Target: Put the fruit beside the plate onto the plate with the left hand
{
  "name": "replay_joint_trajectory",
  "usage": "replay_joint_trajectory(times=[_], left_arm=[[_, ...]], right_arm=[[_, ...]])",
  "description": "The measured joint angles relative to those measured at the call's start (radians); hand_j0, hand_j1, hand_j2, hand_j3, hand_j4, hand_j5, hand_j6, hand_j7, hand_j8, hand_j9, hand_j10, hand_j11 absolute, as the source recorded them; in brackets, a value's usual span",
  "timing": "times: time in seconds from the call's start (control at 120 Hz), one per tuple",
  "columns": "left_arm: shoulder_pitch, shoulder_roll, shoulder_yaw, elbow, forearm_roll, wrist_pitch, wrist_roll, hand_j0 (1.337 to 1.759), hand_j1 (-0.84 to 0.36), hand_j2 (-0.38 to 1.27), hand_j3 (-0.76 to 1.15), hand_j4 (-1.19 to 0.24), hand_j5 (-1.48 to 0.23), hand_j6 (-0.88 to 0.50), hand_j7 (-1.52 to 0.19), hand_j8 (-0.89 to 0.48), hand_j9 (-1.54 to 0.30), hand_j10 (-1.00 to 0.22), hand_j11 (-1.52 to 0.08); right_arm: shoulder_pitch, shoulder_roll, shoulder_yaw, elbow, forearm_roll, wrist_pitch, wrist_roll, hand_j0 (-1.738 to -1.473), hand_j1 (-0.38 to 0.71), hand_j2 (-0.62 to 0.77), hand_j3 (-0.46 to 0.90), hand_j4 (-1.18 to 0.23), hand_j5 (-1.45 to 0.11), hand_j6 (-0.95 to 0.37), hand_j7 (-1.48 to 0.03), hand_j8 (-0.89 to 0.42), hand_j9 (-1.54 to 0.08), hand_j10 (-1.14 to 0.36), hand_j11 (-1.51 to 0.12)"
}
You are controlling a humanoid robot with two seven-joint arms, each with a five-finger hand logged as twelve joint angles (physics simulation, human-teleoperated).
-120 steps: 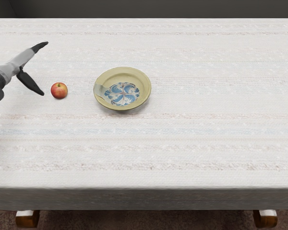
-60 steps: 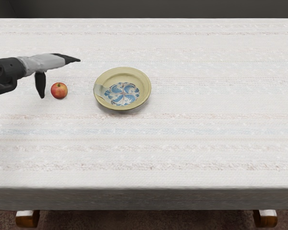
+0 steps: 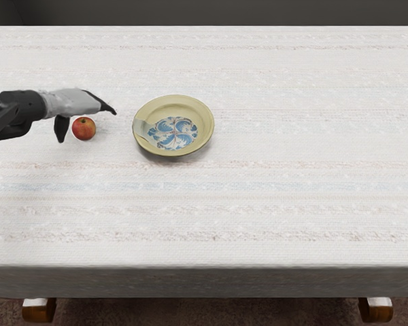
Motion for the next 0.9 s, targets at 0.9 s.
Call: replay_joint_trajectory(times=[0.9], left_arm=[[0.044, -0.018, 0.023, 0.079, 0.039, 0.008, 0.0, 1.658, -0.21, 0.1, 0.0, -0.48, -0.61, -0.44, -0.62, -0.48, -0.62, -0.48, -0.62]], right_arm=[[0.0, 0.0, 0.0, 0.0, 0.0, 0.0, 0.0, -1.658, -0.35, 0.0, 0.0, 0.0, 0.0, 0.0, 0.0, 0.0, 0.0, 0.0, 0.0]])
